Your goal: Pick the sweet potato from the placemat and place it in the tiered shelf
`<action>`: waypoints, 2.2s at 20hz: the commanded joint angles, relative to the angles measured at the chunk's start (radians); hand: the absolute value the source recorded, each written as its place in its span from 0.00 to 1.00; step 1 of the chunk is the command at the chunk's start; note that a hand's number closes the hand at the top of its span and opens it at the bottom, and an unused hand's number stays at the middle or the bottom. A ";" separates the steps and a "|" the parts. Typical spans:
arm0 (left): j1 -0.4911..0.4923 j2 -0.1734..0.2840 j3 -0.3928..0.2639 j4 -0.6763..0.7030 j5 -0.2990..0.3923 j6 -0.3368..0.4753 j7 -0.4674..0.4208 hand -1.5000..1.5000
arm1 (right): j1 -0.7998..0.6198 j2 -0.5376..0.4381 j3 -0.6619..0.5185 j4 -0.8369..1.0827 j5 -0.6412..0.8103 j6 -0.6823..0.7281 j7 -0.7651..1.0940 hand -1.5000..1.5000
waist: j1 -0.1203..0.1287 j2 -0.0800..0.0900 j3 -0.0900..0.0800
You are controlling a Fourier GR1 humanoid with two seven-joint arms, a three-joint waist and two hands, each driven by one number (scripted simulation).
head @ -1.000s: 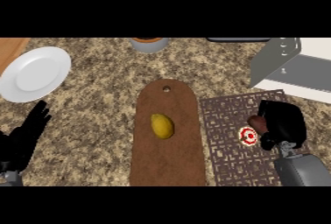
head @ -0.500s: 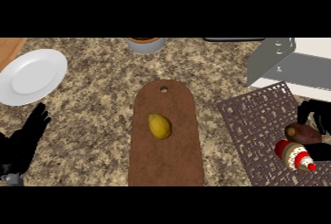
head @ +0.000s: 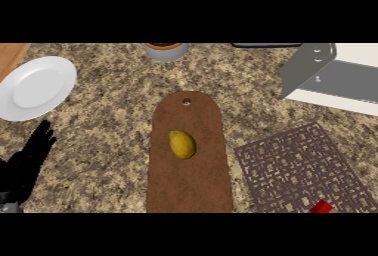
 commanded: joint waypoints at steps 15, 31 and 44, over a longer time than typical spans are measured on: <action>-0.046 -0.027 -0.034 -0.040 -0.042 0.011 0.048 0.50 | -0.192 -0.398 -0.402 0.084 -0.312 0.077 0.311 1.00 | 0.038 0.009 0.000; -0.073 -0.021 -0.002 0.006 -0.035 -0.025 0.021 0.50 | -0.426 -0.519 -0.058 0.379 -0.022 -0.124 0.246 1.00 | 0.050 0.012 0.000; -0.083 -0.014 0.026 0.082 -0.038 -0.047 -0.042 0.50 | -0.666 -0.499 0.092 0.915 0.088 -0.228 0.002 1.00 | 0.050 0.014 0.000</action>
